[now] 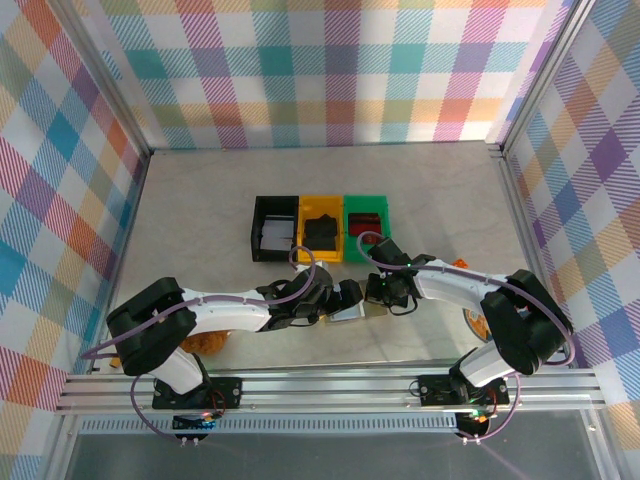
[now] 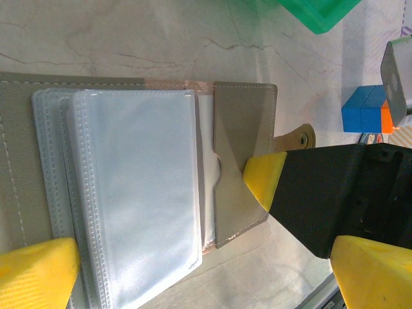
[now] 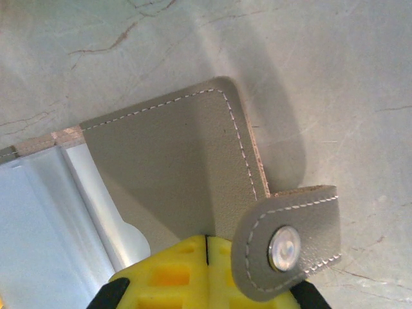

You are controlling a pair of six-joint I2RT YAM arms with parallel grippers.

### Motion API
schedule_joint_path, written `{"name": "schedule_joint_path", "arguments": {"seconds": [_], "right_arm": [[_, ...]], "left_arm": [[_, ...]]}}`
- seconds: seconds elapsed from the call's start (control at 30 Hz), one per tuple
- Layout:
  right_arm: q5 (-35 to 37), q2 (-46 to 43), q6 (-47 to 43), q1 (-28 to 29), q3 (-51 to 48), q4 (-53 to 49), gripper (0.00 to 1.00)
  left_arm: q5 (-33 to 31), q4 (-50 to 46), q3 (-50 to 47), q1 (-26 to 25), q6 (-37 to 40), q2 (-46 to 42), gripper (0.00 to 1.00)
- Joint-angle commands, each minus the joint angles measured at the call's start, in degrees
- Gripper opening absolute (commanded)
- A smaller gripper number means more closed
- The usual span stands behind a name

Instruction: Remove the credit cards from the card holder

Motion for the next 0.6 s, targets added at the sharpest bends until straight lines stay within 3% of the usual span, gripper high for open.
{"name": "schedule_joint_path", "arguments": {"seconds": [0.0,0.57], "right_arm": [[-1.7,-0.1,1.0,0.4,-2.1,-3.0,0.0],[-2.3,0.0,1.3,0.4,-2.1,-2.5,0.0]], "left_arm": [[-0.4,-1.5,1.2,-0.8,1.0,-0.1,1.0],[0.2,-0.6,2.6,-1.0,1.0,1.3,1.0]]}}
